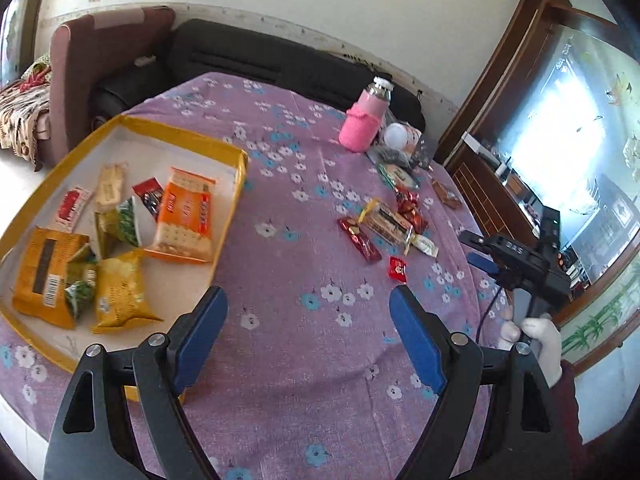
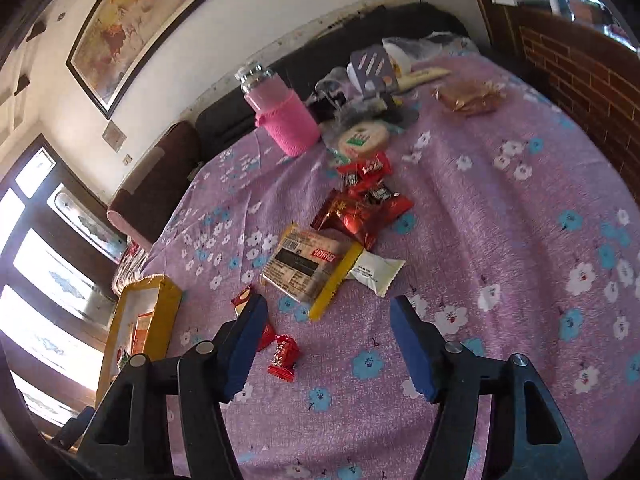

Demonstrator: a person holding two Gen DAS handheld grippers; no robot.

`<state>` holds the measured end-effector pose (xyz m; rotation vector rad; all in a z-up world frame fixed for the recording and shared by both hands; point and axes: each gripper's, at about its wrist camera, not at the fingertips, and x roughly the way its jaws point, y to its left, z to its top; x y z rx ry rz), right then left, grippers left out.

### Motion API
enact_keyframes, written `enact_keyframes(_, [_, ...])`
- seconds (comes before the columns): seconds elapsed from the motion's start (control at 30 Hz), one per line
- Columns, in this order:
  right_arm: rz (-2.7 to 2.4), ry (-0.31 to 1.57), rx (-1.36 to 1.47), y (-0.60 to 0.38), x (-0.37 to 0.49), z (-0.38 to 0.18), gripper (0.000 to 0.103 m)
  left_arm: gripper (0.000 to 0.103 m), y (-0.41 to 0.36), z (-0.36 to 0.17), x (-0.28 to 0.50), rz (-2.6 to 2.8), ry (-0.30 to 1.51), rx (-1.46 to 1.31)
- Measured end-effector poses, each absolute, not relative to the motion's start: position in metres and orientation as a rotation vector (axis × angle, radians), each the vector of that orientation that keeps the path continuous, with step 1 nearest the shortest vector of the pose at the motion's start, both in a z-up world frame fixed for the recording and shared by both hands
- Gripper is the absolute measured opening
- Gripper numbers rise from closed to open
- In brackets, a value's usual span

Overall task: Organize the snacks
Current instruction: 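Release the cracker pack and green packet into the tray, then grasp the red chocolate bar with left tool while right tool grasps red candy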

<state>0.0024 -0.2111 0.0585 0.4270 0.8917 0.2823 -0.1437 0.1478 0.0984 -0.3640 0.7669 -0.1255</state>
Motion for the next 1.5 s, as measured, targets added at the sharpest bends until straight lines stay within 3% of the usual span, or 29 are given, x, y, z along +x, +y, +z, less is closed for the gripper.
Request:
enact_keyframes(0.27, [0.362, 1.023, 0.319, -0.136, 0.032, 0.021, 0.066, 0.084, 0.150, 0.085, -0.132, -0.116, 0.816, -0.358])
enact_keyframes(0.43, [0.329, 1.021, 0.254, -0.114, 0.021, 0.010, 0.059, 0.084, 0.152, 0.078, -0.120, -0.120, 0.841, -0.350])
enact_keyframes(0.53, [0.289, 0.988, 0.189, -0.110, 0.012, 0.011, 0.049, 0.084, 0.149, 0.075, -0.107, -0.129, 0.851, -0.353])
enact_keyframes(0.6, [0.274, 0.971, 0.153, -0.107, 0.012, 0.012, 0.027, 0.084, 0.144, 0.072, -0.094, -0.144, 0.866, -0.364])
enact_keyframes(0.63, [0.268, 0.965, 0.148, -0.108, 0.012, 0.011, 0.021, 0.084, 0.142, 0.071, -0.088, -0.148, 0.874, -0.367])
enact_keyframes(1.1, [0.318, 0.910, 0.437, -0.170, 0.017, 0.010, 0.017, 0.083, 0.061, 0.027, 0.030, -0.138, 1.052, -0.247])
enact_keyframes(1.37, [0.342, 0.894, 0.504, -0.181, 0.016, 0.015, 0.017, 0.086, 0.006, 0.002, 0.076, -0.048, 1.056, 0.049])
enact_keyframes(1.43, [0.341, 0.886, 0.498, -0.180, 0.015, 0.017, 0.017, 0.083, 0.004, 0.003, 0.073, -0.055, 1.012, 0.085])
enact_keyframes(1.47, [0.343, 0.883, 0.496, -0.179, 0.014, 0.017, 0.017, 0.072, 0.005, 0.004, 0.072, -0.069, 1.002, 0.086])
enact_keyframes(1.5, [0.344, 0.881, 0.494, -0.178, 0.013, 0.018, 0.017, 0.053, 0.007, 0.005, 0.071, -0.090, 0.992, 0.078])
